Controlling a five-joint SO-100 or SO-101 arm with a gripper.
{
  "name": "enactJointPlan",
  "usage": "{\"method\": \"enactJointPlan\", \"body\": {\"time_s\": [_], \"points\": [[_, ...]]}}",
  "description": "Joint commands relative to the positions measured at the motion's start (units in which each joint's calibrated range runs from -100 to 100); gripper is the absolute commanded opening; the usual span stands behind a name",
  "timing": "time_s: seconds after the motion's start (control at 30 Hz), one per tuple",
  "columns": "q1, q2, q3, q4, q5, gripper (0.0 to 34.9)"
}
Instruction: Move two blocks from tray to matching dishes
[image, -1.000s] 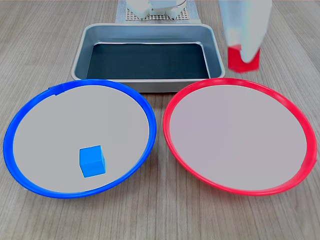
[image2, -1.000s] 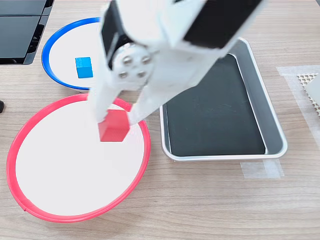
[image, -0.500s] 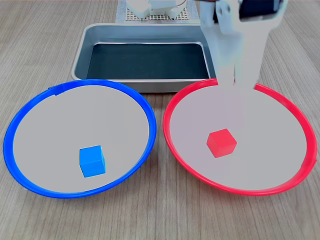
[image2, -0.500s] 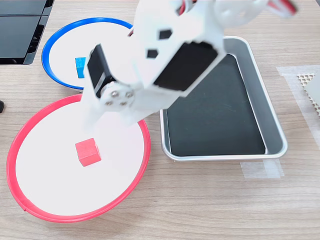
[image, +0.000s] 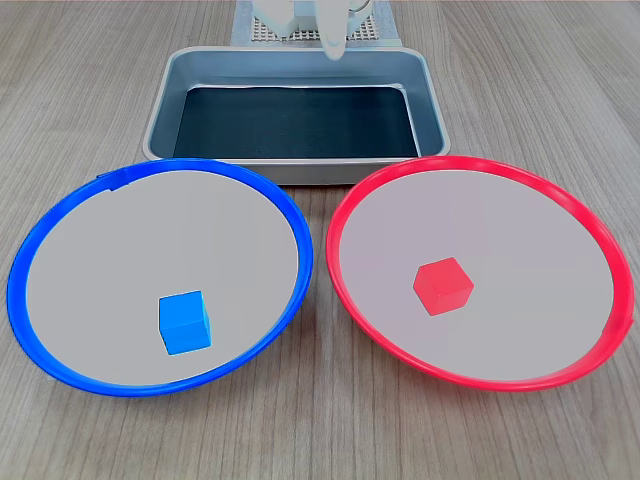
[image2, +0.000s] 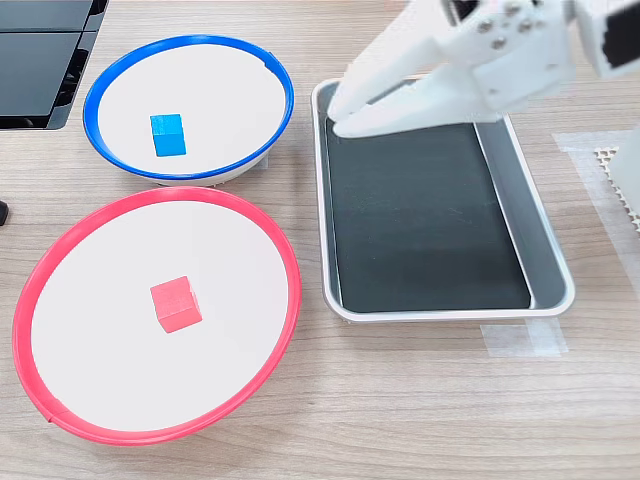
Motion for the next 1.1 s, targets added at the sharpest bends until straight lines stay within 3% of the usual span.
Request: {"method": "enactJointPlan", "body": {"time_s": [0.0,0.17,0.33,0.43,1.07], "points": [[1.4,-17.4,10.4,3.4,-0.2,0.1],[2.5,-28.5,18.6,8.5,-0.3,0.1],[3.8,-35.3,18.6,20.8,-0.6,0.1],[3.6,-35.6,18.6,24.7,-0.5,0.1],[4.3,-35.6,18.6,25.1,-1.0,0.3]]}}
